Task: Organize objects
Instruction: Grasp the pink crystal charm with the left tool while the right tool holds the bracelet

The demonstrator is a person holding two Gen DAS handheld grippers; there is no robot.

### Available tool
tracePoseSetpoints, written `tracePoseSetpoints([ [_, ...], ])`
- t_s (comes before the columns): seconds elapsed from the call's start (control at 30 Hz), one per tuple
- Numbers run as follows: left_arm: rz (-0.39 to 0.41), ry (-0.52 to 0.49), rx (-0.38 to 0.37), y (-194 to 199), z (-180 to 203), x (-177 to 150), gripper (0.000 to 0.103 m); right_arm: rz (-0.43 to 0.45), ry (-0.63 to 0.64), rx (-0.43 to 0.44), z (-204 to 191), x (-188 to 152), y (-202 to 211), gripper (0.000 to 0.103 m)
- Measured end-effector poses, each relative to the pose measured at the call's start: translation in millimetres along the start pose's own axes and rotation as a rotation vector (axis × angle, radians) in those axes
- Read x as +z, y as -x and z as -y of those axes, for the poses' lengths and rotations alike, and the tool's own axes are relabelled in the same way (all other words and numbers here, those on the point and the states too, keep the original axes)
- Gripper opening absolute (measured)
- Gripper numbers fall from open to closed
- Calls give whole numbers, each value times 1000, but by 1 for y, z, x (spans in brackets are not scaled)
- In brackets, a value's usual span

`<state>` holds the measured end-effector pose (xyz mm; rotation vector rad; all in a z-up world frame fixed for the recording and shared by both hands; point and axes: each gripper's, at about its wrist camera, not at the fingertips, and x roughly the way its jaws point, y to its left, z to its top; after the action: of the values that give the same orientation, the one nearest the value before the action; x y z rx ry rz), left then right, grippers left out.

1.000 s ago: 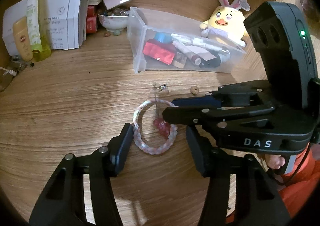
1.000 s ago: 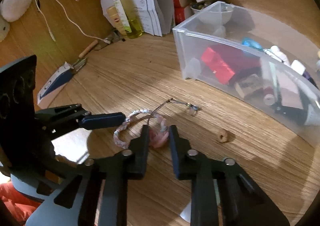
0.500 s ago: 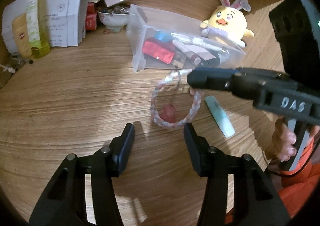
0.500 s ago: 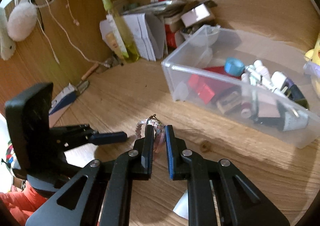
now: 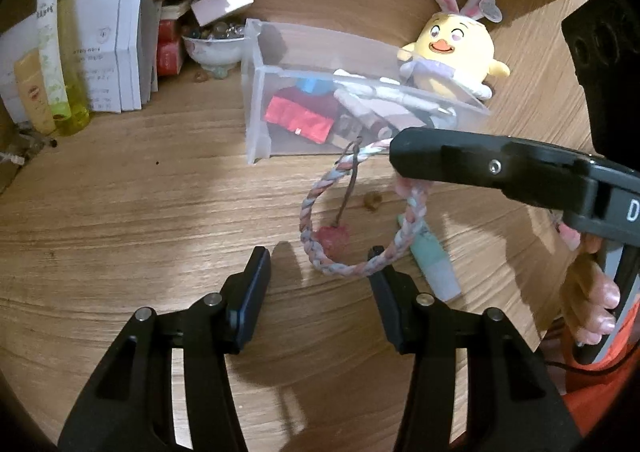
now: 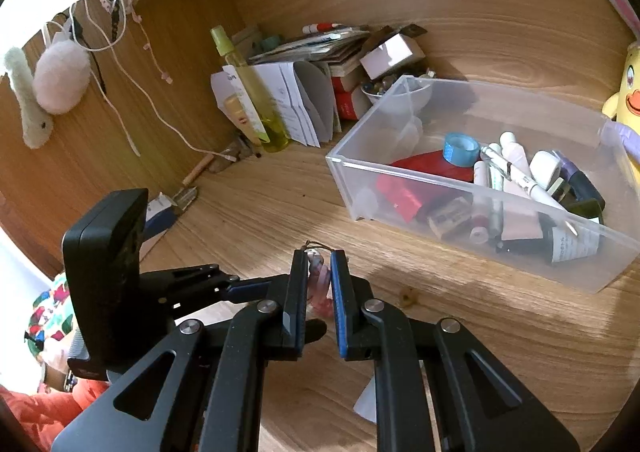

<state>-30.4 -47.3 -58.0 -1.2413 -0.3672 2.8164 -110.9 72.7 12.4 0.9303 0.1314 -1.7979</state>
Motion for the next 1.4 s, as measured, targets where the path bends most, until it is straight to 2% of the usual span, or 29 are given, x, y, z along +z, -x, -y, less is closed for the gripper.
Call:
tracePoseSetpoints([
  [0.1, 19, -8, 21, 1, 5, 3, 47, 11, -3, 21, -1, 0, 5, 10],
  [0.17, 30, 1, 11, 2, 5, 5, 37, 16, -5, 26, -2, -1, 8, 10],
  [0.23, 39, 3, 3, 2, 6, 6, 31, 21, -9, 34, -2, -2, 11, 10],
  [0.4, 31, -2, 10, 0, 8, 7, 29, 20, -11, 55, -3, -5, 16, 10],
  [0.43, 33, -5, 8, 0, 8, 7, 23, 21, -12, 57, -3, -6, 17, 10],
  [0.47, 33, -13, 7, 0, 9, 7, 21, 22, -14, 59, -3, -7, 18, 10],
  [0.73, 39, -32, 42, 2, 12, 6, 21, 63, -37, 49, 6, -7, 34, 10],
  [0.9, 41, 6, 47, 5, 4, 10, 21, 103, -73, 3, 23, -6, 48, 10],
  [1.13, 56, 7, 79, 10, 3, 14, 21, 128, -138, -89, 58, -8, 57, 10],
  [1.4, 62, 44, 89, 11, -8, 24, 21, 164, -182, -128, 84, -5, 74, 10],
])
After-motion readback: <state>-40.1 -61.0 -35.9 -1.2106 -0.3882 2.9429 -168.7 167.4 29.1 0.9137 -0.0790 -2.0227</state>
